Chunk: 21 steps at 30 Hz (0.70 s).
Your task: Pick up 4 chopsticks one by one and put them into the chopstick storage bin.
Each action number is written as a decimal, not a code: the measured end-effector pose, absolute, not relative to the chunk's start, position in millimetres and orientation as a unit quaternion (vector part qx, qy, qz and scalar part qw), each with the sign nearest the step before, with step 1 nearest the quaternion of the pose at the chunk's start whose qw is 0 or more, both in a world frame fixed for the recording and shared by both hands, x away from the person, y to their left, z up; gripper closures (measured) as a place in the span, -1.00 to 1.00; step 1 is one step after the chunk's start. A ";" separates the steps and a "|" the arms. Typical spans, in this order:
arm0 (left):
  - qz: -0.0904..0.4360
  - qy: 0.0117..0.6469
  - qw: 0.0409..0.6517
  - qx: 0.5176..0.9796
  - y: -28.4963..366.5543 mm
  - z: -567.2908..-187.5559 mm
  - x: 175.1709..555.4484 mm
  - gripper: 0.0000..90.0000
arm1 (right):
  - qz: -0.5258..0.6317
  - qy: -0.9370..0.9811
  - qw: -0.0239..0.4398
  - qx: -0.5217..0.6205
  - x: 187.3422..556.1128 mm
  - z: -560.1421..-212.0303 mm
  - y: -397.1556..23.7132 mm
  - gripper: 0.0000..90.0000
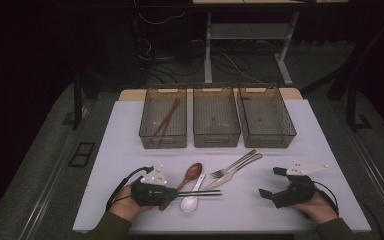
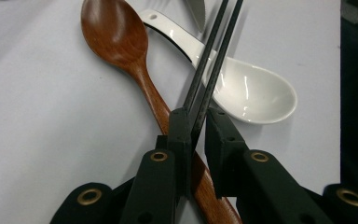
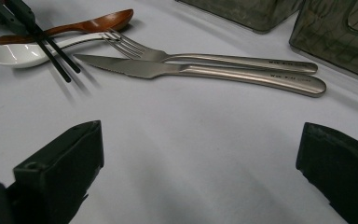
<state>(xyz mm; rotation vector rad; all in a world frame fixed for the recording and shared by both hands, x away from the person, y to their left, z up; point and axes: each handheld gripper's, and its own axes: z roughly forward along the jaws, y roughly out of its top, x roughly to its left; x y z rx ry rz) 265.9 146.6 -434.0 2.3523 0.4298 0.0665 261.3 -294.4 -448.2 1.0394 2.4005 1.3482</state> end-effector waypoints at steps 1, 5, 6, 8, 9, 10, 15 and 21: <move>0.026 0.168 0.367 0.915 145.9 -434.6 265.7 0.76 | 0.456 0.812 0.099 0.351 261.3 -448.2 -294.5 -0.99; 0.026 0.163 0.362 0.917 144.9 -435.4 265.7 0.76 | 0.456 0.812 0.099 0.351 261.5 -448.3 -294.5 -0.99; 0.025 0.162 0.363 0.917 144.6 -435.5 265.6 0.76 | 0.456 0.812 0.099 0.351 261.5 -448.3 -294.4 -0.99; 0.024 0.161 0.364 0.917 144.0 -435.8 265.4 0.76 | 0.456 0.812 0.099 0.351 261.5 -448.3 -294.3 -0.99; 0.025 0.161 0.364 0.917 143.6 -435.8 265.3 0.76 | 0.456 0.812 0.099 0.351 261.5 -448.4 -294.3 -0.99; 0.025 0.159 0.364 0.917 143.2 -435.8 265.3 0.76 | 0.456 0.812 0.100 0.351 261.6 -448.4 -294.3 -0.99; 0.020 0.153 0.366 0.918 140.1 -437.1 264.8 0.76 | 0.456 0.812 0.100 0.350 261.8 -448.5 -294.1 -0.99; 0.018 0.143 0.362 0.921 135.4 -439.2 265.0 0.76 | 0.455 0.812 0.099 0.351 261.7 -448.6 -293.9 -0.99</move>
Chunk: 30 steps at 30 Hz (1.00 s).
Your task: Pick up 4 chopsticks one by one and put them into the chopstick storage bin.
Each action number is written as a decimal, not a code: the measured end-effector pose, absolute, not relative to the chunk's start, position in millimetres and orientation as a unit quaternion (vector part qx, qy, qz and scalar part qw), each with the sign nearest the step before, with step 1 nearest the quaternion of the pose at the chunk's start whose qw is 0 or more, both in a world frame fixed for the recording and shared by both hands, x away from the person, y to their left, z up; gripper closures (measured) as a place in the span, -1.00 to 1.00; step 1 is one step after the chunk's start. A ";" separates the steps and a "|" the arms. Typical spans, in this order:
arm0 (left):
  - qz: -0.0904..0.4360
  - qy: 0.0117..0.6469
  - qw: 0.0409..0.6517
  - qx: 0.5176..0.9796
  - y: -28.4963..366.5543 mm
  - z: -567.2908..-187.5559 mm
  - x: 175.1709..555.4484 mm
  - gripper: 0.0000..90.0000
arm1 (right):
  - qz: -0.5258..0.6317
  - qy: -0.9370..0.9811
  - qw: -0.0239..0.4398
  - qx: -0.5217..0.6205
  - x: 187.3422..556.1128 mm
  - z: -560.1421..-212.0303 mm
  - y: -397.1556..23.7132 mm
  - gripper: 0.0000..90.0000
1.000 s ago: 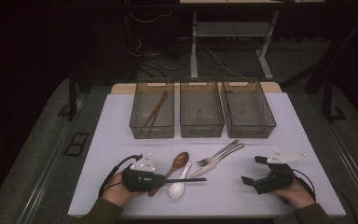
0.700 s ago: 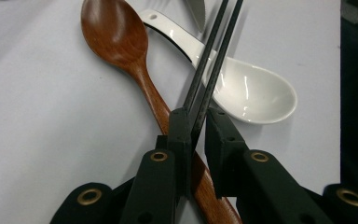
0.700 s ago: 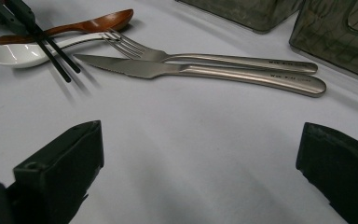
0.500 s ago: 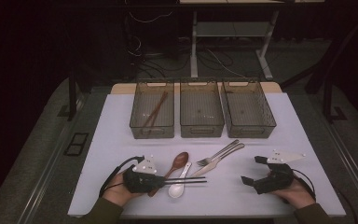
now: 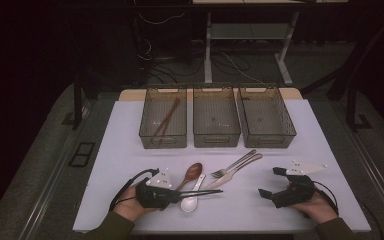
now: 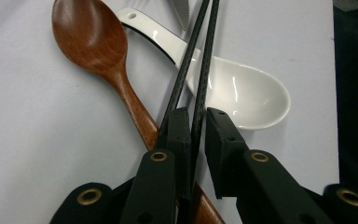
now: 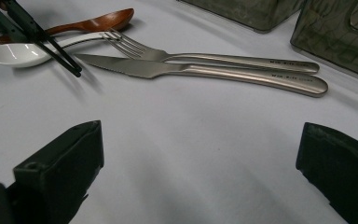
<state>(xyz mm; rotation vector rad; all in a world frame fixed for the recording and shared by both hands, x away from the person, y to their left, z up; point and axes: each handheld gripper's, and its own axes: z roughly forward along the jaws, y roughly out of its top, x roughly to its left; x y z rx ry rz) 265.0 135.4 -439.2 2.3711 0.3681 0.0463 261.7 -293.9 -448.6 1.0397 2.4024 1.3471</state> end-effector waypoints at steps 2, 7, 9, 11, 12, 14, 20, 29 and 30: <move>0.016 0.143 0.363 0.921 134.4 -440.1 265.3 0.76 | 0.455 0.812 0.099 0.351 261.8 -448.6 -293.9 -0.99; 0.012 0.139 0.360 0.922 133.1 -441.9 266.0 0.78 | 0.455 0.812 0.098 0.351 261.9 -448.7 -293.8 -0.99; 0.012 0.138 0.359 0.923 133.1 -442.1 266.4 0.80 | 0.455 0.812 0.099 0.350 262.0 -448.8 -293.8 -0.99; 0.011 0.137 0.360 0.923 133.2 -442.2 266.6 0.83 | 0.455 0.813 0.098 0.350 262.0 -448.8 -293.7 -0.99; 0.011 0.137 0.360 0.923 133.2 -442.3 266.8 0.84 | 0.455 0.813 0.098 0.350 262.1 -448.9 -293.7 -0.99; 0.010 0.136 0.360 0.923 133.2 -442.4 266.8 0.84 | 0.455 0.813 0.097 0.350 262.0 -448.9 -293.6 -0.99; 0.008 0.134 0.362 0.922 133.2 -441.9 266.7 0.85 | 0.455 0.813 0.097 0.350 262.1 -448.8 -293.6 -0.99; 0.006 0.135 0.365 0.921 132.6 -438.4 267.0 0.86 | 0.454 0.813 0.097 0.350 262.1 -448.9 -293.6 -0.99; 0.008 0.140 0.365 0.920 132.2 -438.3 266.8 0.86 | 0.454 0.813 0.097 0.350 262.1 -448.9 -293.6 -0.99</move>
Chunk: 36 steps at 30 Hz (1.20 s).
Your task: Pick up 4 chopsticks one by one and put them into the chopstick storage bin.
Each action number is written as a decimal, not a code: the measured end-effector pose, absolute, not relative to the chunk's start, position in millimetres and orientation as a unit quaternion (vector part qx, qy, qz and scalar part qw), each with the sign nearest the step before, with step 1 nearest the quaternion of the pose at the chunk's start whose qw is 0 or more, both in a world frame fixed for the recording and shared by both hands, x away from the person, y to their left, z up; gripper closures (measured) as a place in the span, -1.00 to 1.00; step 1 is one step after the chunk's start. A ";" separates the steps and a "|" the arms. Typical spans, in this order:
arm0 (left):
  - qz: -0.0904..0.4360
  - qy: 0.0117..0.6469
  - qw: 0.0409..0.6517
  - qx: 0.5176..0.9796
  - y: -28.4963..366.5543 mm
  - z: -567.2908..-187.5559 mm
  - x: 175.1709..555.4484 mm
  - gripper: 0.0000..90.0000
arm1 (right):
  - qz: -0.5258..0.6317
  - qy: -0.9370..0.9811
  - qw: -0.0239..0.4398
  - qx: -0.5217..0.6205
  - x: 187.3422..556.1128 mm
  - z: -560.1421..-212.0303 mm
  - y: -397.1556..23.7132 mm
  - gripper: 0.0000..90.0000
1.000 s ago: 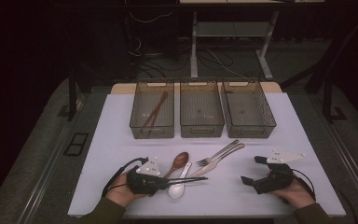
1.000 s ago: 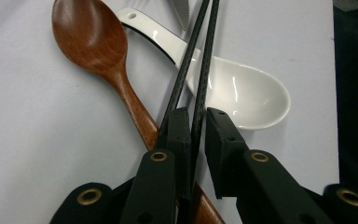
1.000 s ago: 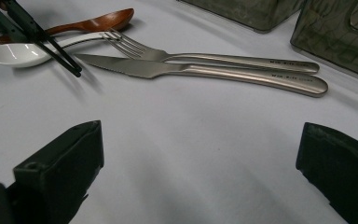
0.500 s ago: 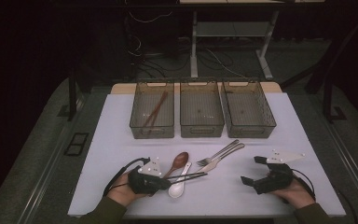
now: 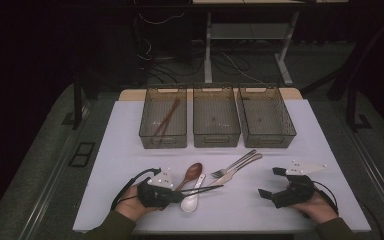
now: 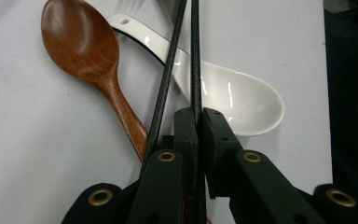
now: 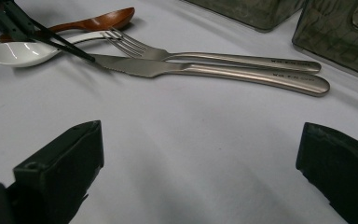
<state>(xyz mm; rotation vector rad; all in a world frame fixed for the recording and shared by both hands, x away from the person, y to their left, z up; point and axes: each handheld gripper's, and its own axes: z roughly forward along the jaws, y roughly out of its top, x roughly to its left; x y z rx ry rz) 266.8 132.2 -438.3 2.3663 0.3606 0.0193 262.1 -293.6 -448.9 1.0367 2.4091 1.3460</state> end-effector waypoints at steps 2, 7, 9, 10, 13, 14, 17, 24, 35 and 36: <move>0.006 0.146 0.364 0.920 131.7 -437.3 266.8 0.86 | 0.455 0.813 0.097 0.350 262.1 -448.9 -293.6 -0.99; 0.004 0.152 0.373 0.915 131.1 -433.7 266.1 0.86 | 0.454 0.814 0.096 0.350 261.9 -449.0 -293.3 -0.99; 0.004 0.155 0.371 0.916 131.4 -432.2 266.2 0.87 | 0.454 0.814 0.097 0.349 262.0 -449.2 -293.1 -0.99; 0.003 0.156 0.375 0.914 131.7 -431.6 266.7 0.87 | 0.454 0.814 0.096 0.350 262.0 -449.3 -292.8 -0.99; 0.004 0.165 0.382 0.909 133.3 -428.9 267.5 0.86 | 0.453 0.814 0.097 0.349 261.4 -449.0 -292.1 -0.99; 0.004 0.170 0.386 0.907 133.7 -428.3 267.6 0.86 | 0.453 0.815 0.097 0.348 261.1 -448.9 -291.9 -0.99; 0.006 0.173 0.390 0.904 135.9 -426.6 268.6 0.87 | 0.453 0.816 0.096 0.347 259.1 -449.0 -291.3 -0.99; 0.006 0.185 0.400 0.898 139.5 -423.6 271.1 0.87 | 0.459 0.813 0.096 0.345 255.5 -449.1 -289.9 -0.99; 0.010 0.195 0.416 0.888 144.1 -417.9 277.7 0.86 | 0.464 0.815 0.085 0.336 255.4 -448.4 -284.1 -0.99; 0.011 0.195 0.417 0.888 144.5 -417.2 278.6 0.86 | 0.464 0.815 0.085 0.337 255.6 -448.5 -283.9 -0.99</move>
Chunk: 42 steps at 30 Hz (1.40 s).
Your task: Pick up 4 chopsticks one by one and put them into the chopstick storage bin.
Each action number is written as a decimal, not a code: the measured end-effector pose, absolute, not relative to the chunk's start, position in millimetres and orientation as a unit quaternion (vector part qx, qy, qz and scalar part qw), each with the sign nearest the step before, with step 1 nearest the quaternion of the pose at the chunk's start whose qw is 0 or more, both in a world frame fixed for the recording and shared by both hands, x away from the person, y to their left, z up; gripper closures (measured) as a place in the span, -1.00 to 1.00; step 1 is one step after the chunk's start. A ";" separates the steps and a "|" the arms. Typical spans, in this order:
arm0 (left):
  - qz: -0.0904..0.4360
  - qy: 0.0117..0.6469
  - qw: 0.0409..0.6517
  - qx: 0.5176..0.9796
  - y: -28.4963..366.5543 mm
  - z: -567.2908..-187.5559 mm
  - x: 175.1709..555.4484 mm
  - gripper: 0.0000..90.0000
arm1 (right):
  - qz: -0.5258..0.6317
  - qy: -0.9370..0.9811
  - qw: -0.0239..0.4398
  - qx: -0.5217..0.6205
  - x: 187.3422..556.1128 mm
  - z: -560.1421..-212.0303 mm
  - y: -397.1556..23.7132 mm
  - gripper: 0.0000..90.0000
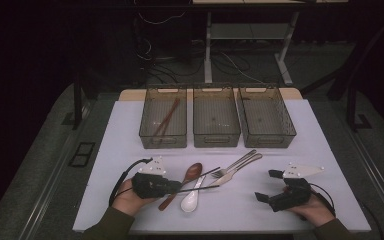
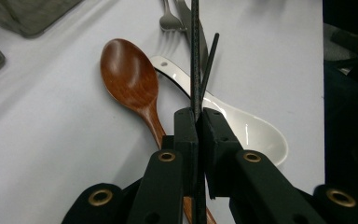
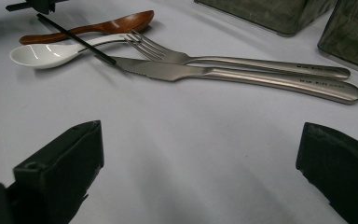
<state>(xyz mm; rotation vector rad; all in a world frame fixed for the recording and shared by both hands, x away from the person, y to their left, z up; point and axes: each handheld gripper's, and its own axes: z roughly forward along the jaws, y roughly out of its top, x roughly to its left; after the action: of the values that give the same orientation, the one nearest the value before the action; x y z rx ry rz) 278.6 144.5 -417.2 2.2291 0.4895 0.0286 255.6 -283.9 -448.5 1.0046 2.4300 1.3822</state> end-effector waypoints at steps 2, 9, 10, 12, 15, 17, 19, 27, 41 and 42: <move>0.013 0.195 0.420 0.886 145.1 -415.6 280.2 0.86 | 0.464 0.814 0.085 0.339 256.0 -448.5 -283.9 -0.99; 0.021 0.199 0.433 0.879 148.0 -408.7 287.4 0.86 | 0.463 0.814 0.086 0.339 256.4 -448.6 -284.0 -0.99; 0.023 0.200 0.433 0.879 148.3 -407.9 288.9 0.87 | 0.464 0.814 0.086 0.341 256.4 -448.5 -284.0 -0.99; 0.025 0.203 0.438 0.875 149.2 -406.5 292.4 0.86 | 0.463 0.814 0.086 0.340 256.9 -448.6 -284.4 -0.99; 0.027 0.206 0.442 0.873 149.7 -404.3 297.3 0.86 | 0.463 0.814 0.086 0.341 257.3 -448.8 -284.4 -0.99; 0.028 0.207 0.445 0.871 149.0 -403.1 300.3 0.87 | 0.463 0.814 0.085 0.341 257.3 -448.8 -284.4 -0.99; 0.030 0.208 0.447 0.869 147.8 -401.6 303.1 0.86 | 0.463 0.814 0.085 0.341 257.4 -448.9 -284.4 -0.99; 0.040 0.204 0.453 0.867 144.1 -391.5 316.5 0.87 | 0.462 0.813 0.086 0.343 257.4 -449.0 -284.7 -0.99; 0.068 0.213 0.464 0.857 143.0 -365.9 349.9 0.87 | 0.462 0.811 0.088 0.347 258.7 -449.3 -285.4 -0.99; 0.071 0.216 0.463 0.857 143.2 -363.7 352.8 0.87 | 0.462 0.811 0.087 0.348 258.6 -449.3 -285.3 -0.99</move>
<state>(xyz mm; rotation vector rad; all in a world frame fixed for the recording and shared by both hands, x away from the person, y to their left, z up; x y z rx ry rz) 352.8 143.2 -363.7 2.1069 0.5311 0.1745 258.6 -285.3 -449.3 1.0356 2.4167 1.3766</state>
